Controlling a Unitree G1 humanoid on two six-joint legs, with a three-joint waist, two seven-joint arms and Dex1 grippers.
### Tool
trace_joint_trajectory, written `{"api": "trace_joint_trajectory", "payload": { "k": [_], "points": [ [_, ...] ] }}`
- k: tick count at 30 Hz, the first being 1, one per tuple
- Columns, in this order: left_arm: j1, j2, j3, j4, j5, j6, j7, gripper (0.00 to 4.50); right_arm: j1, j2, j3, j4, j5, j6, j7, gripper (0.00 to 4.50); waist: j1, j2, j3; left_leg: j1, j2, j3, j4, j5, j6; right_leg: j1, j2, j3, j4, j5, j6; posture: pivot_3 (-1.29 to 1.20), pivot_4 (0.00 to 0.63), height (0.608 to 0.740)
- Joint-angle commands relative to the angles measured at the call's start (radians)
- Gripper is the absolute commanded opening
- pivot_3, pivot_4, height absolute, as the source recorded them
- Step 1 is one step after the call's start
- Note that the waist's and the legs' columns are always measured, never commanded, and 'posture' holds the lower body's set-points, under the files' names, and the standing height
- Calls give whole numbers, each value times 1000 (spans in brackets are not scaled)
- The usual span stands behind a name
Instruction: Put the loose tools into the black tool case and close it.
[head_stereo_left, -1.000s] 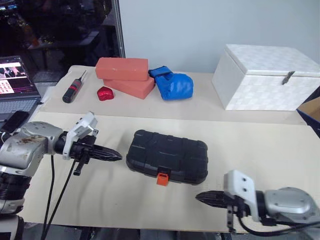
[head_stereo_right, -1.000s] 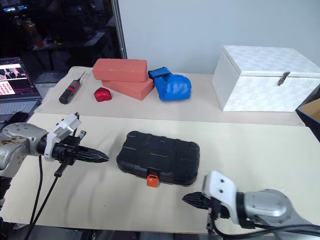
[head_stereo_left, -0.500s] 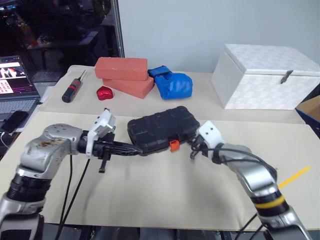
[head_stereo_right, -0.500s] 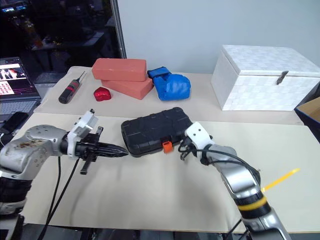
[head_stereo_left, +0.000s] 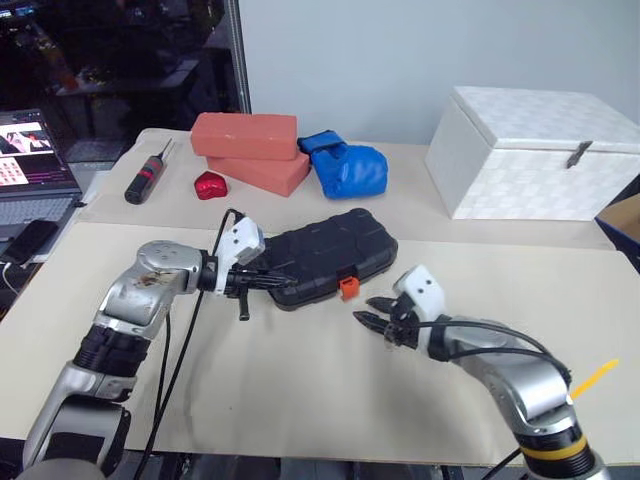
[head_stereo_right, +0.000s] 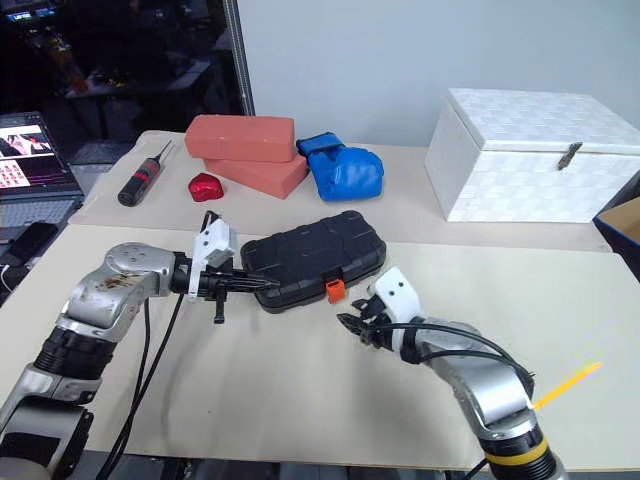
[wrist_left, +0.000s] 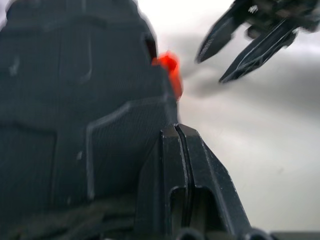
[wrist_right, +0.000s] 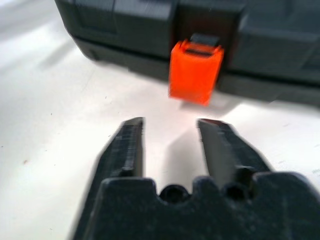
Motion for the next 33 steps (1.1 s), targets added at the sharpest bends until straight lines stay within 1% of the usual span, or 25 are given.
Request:
{"api": "trace_joint_trajectory", "payload": {
  "k": [1, 2, 5, 8, 12, 17, 24, 33],
  "points": [
    [-45, -15, -30, 67, 63, -42, 4, 0, -48, 56, 28, 47, -31, 32, -73, 357, 0, 0, 0, 1, 0, 0, 1, 0, 0, 1, 0, 0, 0, -1, -3, 0, 150, 740],
    [-47, -19, -33, 76, 69, -52, 2, 0, -54, 70, 31, 60, -34, 37, -84, 16, 0, 0, 0, 0, 0, 0, 1, 1, 0, 0, 0, 0, 0, 0, -4, 0, 150, 740],
    [-51, -32, -34, 96, 78, -66, -8, 0, -79, 114, 40, 105, -51, 33, -118, 16, 1, 0, 0, 0, 0, 0, 1, 1, 0, 1, 0, 0, 0, 0, -4, 0, 150, 740],
    [-51, -38, -36, 108, 86, -78, -12, 0, -98, 148, 52, 144, -77, 15, -147, 16, 1, 1, 0, 0, 0, 0, 1, 1, 0, 1, 0, 0, 0, 2, 1, 0, 150, 740],
    [-50, -46, -33, 108, 89, -77, -11, 0, -106, 164, 66, 169, -110, -10, -169, 16, 1, 1, 0, 0, 0, 0, 1, 1, 0, 1, 0, 0, 0, 3, 3, 0, 150, 740],
    [-34, -58, -31, 110, 95, -79, -3, 0, -119, 209, 53, 213, -128, -56, -201, 16, 0, 1, -1, 1, 0, 0, 1, 1, 0, 1, 0, 0, 0, 3, 3, 0, 150, 740],
    [-17, -63, -32, 77, 100, -60, 10, 0, -156, 230, 48, 278, -157, -111, -212, 16, -5, 1, -1, 1, 0, 0, 1, 1, 0, 1, 0, 0, 0, 4, 2, 0, 150, 740],
    [-14, -60, -36, 38, 101, -13, 17, 0, -125, 230, 12, 145, -118, -67, -214, 16, -18, 1, -1, 0, 0, 0, 1, 2, 2, 0, 0, 0, 0, 5, 2, 0, 150, 740]
  ]
}}
